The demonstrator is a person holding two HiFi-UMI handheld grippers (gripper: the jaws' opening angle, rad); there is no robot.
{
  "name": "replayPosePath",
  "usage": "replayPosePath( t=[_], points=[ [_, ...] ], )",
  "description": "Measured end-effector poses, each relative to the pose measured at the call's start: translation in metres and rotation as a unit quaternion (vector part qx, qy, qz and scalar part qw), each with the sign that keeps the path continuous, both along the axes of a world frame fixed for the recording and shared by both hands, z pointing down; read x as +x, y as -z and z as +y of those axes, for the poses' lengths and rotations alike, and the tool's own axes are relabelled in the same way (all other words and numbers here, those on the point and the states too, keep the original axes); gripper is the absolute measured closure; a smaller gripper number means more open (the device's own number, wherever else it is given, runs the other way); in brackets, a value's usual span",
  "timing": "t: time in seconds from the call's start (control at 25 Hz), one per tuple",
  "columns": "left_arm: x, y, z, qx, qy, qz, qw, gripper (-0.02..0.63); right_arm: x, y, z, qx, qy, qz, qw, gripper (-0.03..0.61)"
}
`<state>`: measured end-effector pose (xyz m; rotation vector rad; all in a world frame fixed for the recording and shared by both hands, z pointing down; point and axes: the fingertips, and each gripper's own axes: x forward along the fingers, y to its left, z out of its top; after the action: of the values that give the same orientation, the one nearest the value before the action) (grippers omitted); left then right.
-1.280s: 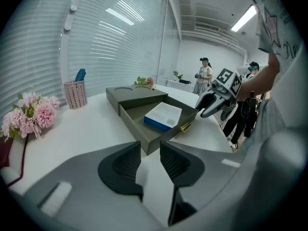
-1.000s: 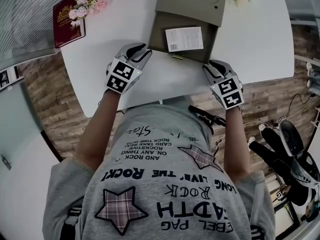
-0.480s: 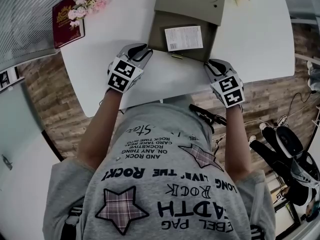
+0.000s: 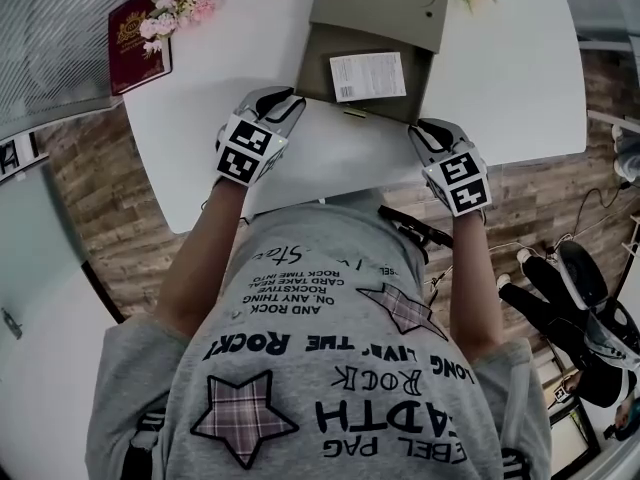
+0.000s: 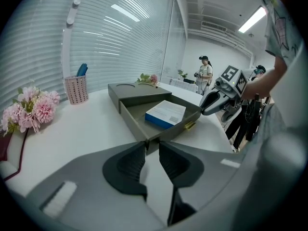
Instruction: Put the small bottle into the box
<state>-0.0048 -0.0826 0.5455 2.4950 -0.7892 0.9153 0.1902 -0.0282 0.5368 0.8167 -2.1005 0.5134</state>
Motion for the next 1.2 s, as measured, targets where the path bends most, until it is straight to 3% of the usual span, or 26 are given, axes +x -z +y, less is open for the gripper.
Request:
replayPosePath(
  t=[1.2],
  points=[
    [0.013, 0.008, -0.013, 0.005, 0.035, -0.005, 0.9994, 0.514, 0.018, 0.009, -0.025, 0.005, -0.022, -0.017, 1.000, 0.515]
  ],
)
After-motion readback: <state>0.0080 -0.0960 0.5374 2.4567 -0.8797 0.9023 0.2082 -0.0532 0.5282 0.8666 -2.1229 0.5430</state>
